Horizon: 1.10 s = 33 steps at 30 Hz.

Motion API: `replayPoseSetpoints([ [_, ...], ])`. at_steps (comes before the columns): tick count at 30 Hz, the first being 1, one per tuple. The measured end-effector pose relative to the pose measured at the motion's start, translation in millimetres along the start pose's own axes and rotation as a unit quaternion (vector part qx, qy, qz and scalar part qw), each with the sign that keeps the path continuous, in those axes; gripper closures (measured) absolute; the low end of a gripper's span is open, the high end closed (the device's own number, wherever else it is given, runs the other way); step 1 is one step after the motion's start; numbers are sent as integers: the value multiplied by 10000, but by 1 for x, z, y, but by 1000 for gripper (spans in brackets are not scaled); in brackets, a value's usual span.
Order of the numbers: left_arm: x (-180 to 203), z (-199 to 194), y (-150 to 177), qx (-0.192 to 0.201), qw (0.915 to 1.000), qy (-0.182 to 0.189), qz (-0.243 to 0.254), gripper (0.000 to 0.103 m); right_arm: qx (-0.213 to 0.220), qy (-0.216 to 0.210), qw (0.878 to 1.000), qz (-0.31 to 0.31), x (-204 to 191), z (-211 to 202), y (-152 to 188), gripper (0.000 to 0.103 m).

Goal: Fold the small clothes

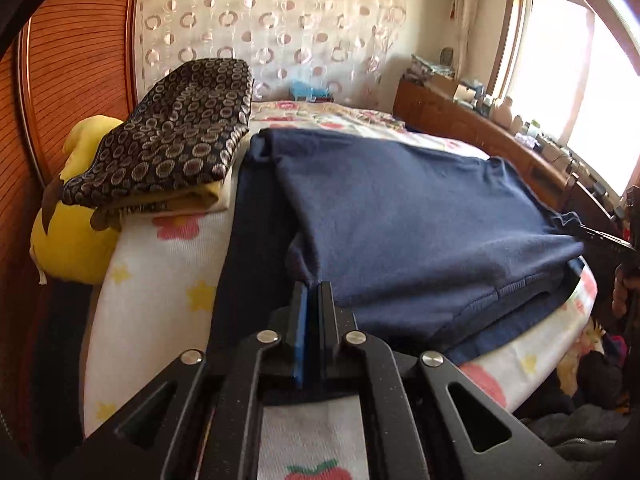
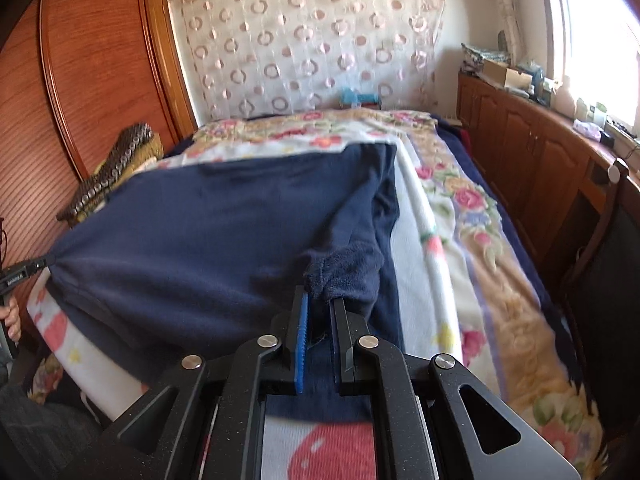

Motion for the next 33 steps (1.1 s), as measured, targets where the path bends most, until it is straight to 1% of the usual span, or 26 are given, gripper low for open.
replayPoseSetpoints([
  [2,1,1,1,-48,9999,-118,45,98,-32,-35,10000,26,-1,1,-1,95],
  [4,0,1,1,-73,9998,-144,68,87,-50,-39,10000,68,-2,-2,1,90],
  [5,0,0,2,-73,9999,-130,65,84,-38,-36,9999,89,0,-4,-1,90],
  [7,0,-2,2,-71,9999,-129,48,72,0,-47,9999,108,0,-12,1,89],
  [9,-1,-5,2,-46,9999,-89,60,65,28,54,10000,47,1,-17,0,88],
  [11,-2,-7,2,-21,9999,-121,58,65,78,226,9997,-41,1,-24,5,86],
  [12,-2,-7,1,-24,9999,-157,49,64,93,287,9995,-89,1,-26,6,83],
  [13,-2,-8,1,-17,9999,-156,43,61,82,325,9994,-116,2,-26,7,77],
  [15,-1,-8,0,6,9999,-103,59,61,18,438,9989,-151,5,-20,11,74],
  [18,1,-3,1,-68,9997,-165,146,61,-141,644,9978,-121,9,-12,18,74],
  [24,-2,11,5,-311,9991,-238,172,60,-472,689,9965,-32,10,6,29,74],
  [27,-2,14,6,-372,9989,-238,162,60,-443,646,9969,-37,9,4,28,74],
  [29,-3,15,7,-393,9988,-253,155,60,-436,565,9974,-128,8,2,28,86],
  [30,-3,16,7,-400,9988,-262,141,60,-445,523,9974,-203,9,1,28,95],
  [33,-2,16,9,-414,9987,-258,121,60,-473,479,9970,-383,6,-9,31,97],
])
Point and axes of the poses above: each gripper's, at about its wrist camera, not at the fingertips, and z roughly the way its jaws point, x to its right, y to its underside, the point moved 3 cm from there along z, roughly the way its jaws point, and after that the axes turned 3 degrees about -x, right-handed, at the moved point
